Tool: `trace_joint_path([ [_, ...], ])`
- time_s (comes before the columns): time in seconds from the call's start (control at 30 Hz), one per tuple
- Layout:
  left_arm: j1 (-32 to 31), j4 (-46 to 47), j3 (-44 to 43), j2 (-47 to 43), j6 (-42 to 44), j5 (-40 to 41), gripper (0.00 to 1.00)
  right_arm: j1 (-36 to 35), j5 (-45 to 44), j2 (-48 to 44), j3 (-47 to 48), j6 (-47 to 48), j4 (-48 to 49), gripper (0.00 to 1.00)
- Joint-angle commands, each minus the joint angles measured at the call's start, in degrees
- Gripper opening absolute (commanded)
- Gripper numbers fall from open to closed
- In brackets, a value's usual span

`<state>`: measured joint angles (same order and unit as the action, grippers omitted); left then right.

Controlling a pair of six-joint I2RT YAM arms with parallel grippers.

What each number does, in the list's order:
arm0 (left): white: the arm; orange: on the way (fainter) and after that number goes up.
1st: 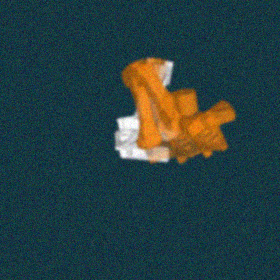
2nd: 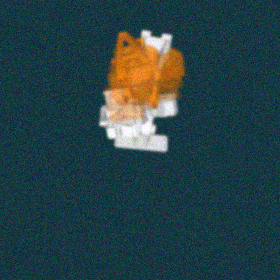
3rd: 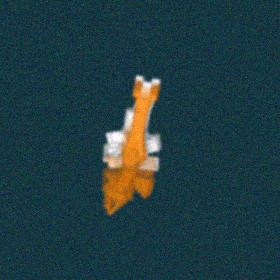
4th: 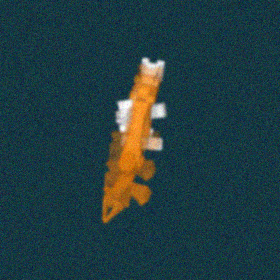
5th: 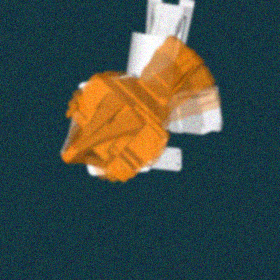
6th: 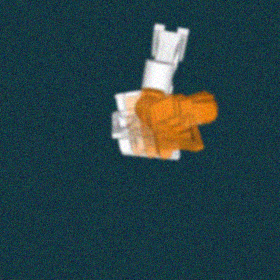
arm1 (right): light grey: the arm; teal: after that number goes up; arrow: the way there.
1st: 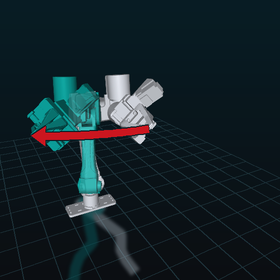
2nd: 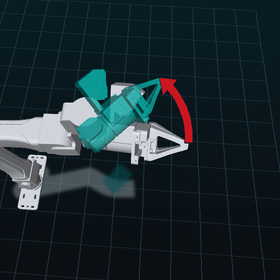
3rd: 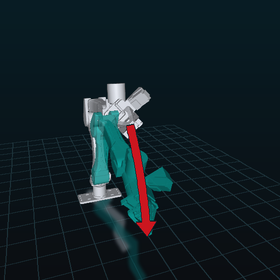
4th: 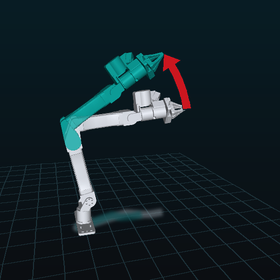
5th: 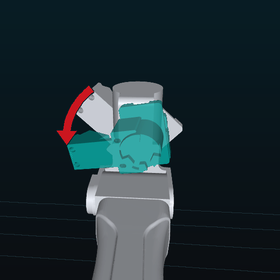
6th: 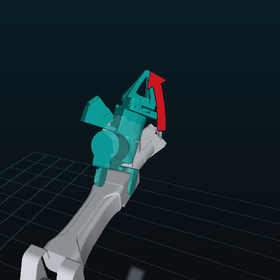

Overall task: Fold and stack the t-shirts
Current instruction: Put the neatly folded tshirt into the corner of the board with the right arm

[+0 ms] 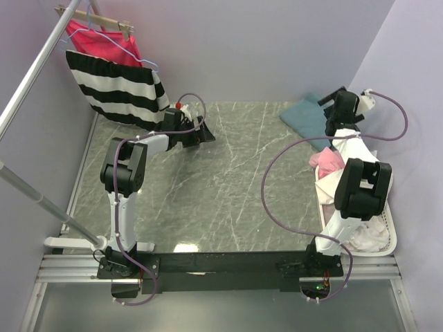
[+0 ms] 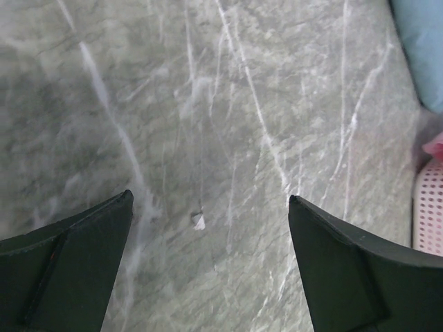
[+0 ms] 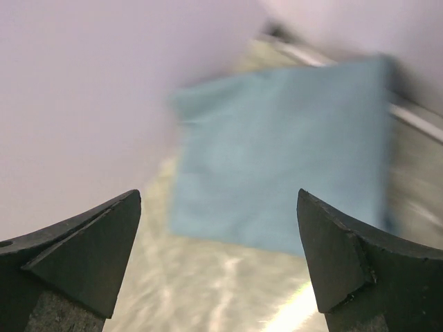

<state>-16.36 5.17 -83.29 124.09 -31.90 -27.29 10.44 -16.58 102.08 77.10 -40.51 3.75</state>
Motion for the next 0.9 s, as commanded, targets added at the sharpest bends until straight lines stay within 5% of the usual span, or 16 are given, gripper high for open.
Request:
trace_joint_path([
  [0.0, -1.3, 0.7, 2.5, -7.2, 2.5, 6.9, 0.99, -3.0, 11.2, -1.5, -1.7, 4.6, 7.9, 1.0],
  [0.17, -3.6, -0.6, 5.1, -14.2, 6.0, 14.9, 0.99, -10.0, 19.1, -2.8, -1.1, 9.8, 3.2, 1.0],
  [0.47, -6.2, -5.0, 10.3, -25.3, 8.4, 24.4, 0.99, -26.9, 15.4, -12.7, -11.7, 15.6, -3.4, 1.0],
  [0.87, -6.8, -6.6, 21.0, -40.5, 7.6, 31.3, 0.99, -30.6, 8.7, -31.2, -28.9, 19.2, -3.4, 1.0],
])
